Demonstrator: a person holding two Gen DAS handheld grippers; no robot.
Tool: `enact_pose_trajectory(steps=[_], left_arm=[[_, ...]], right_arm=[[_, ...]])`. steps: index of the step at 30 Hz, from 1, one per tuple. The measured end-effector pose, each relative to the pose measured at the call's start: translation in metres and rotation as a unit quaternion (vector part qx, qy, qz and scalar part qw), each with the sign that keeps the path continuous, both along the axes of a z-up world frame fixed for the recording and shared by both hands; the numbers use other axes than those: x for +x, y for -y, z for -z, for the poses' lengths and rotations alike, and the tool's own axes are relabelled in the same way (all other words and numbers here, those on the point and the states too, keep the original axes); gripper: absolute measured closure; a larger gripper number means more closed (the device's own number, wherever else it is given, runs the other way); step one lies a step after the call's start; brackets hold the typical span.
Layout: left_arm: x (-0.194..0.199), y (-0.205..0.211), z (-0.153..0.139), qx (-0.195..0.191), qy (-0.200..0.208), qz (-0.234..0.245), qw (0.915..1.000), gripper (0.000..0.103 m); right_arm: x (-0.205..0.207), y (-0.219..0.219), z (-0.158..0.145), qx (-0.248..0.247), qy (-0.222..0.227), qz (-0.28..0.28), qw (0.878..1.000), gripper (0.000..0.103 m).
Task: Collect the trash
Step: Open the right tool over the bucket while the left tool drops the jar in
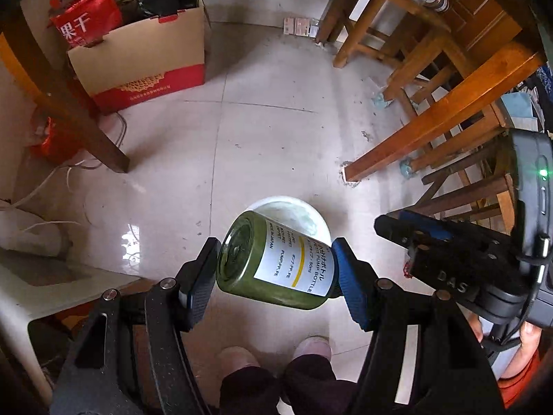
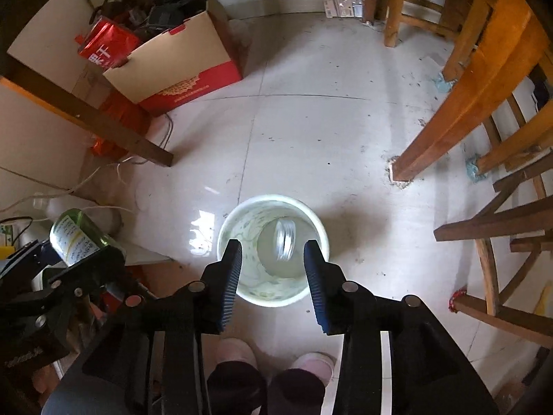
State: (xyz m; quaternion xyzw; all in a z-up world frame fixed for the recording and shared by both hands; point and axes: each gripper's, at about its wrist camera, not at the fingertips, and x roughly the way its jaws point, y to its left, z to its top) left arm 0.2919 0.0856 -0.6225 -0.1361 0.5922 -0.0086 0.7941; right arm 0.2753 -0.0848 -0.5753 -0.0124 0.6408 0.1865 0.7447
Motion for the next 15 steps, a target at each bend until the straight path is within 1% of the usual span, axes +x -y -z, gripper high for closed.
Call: enact_pose_trajectory(steps=[5,10,11,15], left_arm=[[0.011,0.015,0.004,-0.013,-0.009,0.012,0.9998,0.039],[0.022,0.029,0.008,-0.052,-0.037,0.025,0.9976,0.038],[0.022,0.031,0.006,-0.054,-0.038,0.028,0.9974,0.038],[0.022,0.042,-0.009,-0.025,-0.038,0.04,0.9982,0.038]], right_arm=[[0.006,0.014,-0.009,-0.012,0.007,0.015,1.0,0.069],[0.009,0.025,-0.028,-0.024,0.02,0.019,0.999,0.069],[0.009,0.026,-0.033,-0.025,0.022,0.019,0.999,0.069],[0.009,0.03,-0.052,-0.021,0.028,0.019,0.999,0.069]])
